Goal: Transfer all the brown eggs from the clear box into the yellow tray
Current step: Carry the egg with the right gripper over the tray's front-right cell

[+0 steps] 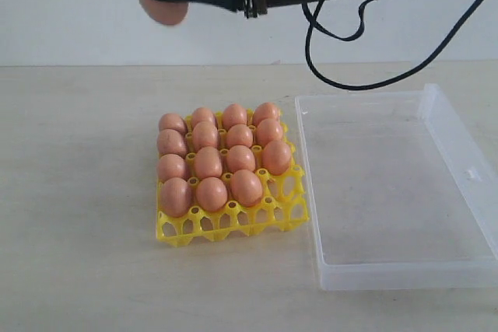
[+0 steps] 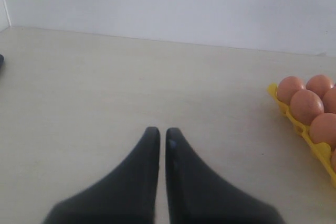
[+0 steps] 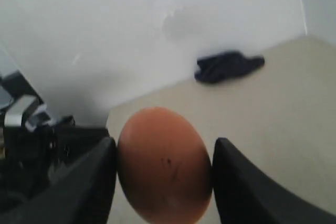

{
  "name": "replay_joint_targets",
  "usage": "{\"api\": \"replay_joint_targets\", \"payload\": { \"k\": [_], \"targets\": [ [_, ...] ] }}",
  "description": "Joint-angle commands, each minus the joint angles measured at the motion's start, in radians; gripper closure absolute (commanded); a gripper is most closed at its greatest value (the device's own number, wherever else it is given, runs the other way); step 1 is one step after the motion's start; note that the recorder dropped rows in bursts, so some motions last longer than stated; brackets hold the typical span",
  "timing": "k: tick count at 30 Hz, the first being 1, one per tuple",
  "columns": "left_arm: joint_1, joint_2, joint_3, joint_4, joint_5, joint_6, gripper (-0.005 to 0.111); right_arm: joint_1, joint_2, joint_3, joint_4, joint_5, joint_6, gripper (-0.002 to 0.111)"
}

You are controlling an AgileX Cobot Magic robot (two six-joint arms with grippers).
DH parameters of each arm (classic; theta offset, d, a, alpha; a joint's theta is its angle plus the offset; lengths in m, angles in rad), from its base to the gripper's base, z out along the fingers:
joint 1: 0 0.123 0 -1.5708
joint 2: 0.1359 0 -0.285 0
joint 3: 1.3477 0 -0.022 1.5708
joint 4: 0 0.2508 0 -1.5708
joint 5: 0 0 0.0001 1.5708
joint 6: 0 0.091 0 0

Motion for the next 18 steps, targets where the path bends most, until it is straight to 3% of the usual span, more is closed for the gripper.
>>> {"api": "replay_joint_targets", "payload": {
  "k": [1, 4, 9, 18],
  "targets": [
    [0.001, -0.003, 0.004, -0.001, 0.000, 0.004, 0.103, -0.001, -0.006, -0.009, -0.347, 0.022, 0.153, 0.108],
    [0.001, -0.003, 0.004, -0.001, 0.000, 0.004, 0.103, -0.001, -0.006, -0.009, -0.624, -0.113, 0.295, 0.108],
    [0.001, -0.003, 0.004, -0.001, 0.000, 0.004, 0.103, -0.001, -0.006, -0.009, -0.949, -0.516, 0.553, 0.108],
    [0.001, -0.003, 0.004, -0.001, 0.000, 0.004, 0.103, -0.001, 0.005, -0.009, -1.074, -1.139, 0.618, 0.108]
  ]
}}
